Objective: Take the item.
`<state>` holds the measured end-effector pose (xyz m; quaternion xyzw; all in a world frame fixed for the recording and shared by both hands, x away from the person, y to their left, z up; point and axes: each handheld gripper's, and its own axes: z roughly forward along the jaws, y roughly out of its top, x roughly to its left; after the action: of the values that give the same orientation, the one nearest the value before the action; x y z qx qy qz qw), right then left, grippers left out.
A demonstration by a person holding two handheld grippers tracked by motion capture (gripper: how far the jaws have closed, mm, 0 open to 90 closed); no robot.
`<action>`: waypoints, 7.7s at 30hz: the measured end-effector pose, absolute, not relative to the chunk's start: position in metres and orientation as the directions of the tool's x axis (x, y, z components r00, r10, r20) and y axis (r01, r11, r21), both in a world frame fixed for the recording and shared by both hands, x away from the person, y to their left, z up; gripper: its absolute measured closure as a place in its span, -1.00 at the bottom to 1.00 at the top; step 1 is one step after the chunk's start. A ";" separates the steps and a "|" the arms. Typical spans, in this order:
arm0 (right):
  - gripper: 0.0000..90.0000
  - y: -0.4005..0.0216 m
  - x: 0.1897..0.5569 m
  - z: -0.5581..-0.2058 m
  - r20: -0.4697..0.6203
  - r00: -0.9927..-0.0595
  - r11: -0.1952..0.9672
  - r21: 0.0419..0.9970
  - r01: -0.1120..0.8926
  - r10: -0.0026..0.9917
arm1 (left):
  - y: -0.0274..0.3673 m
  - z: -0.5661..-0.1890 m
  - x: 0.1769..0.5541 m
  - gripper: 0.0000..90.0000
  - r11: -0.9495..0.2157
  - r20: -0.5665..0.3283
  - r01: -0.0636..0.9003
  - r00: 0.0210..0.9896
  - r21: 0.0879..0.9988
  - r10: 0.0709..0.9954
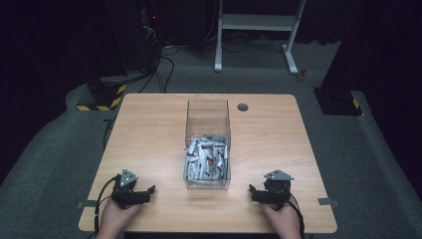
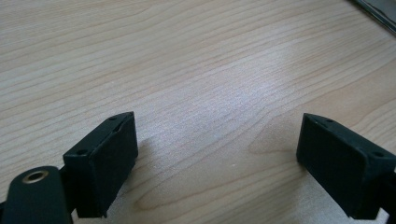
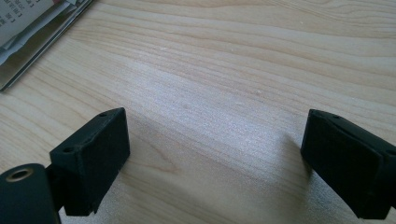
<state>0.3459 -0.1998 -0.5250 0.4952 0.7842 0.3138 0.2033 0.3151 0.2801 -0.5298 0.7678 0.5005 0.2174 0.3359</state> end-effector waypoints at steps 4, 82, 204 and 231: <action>-0.83 -0.200 0.346 -0.525 -0.008 -0.431 0.315 0.694 0.647 0.903 | 0.280 -0.530 0.315 -0.70 -0.270 0.001 0.625 0.395 0.733 0.919; -0.83 -0.200 0.346 -0.525 -0.007 -0.440 0.321 0.694 0.645 0.898 | 0.281 -0.515 0.309 -0.61 -0.236 -0.044 0.561 0.440 0.794 0.897; -0.83 -0.199 0.344 -0.525 -0.011 -0.475 0.349 0.694 0.630 0.880 | 0.109 -0.438 0.361 0.40 -0.420 -0.060 0.494 0.699 0.761 0.713; -0.82 -0.199 0.344 -0.525 -0.011 -0.478 0.351 0.693 0.629 0.878 | 0.104 -0.450 0.354 0.85 -0.400 -0.090 0.512 0.692 0.760 0.716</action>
<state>0.3441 -0.1992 -0.5251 0.4720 0.7984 0.3188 0.1953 0.3536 0.1036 -0.4495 0.8271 0.3714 0.1266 0.4024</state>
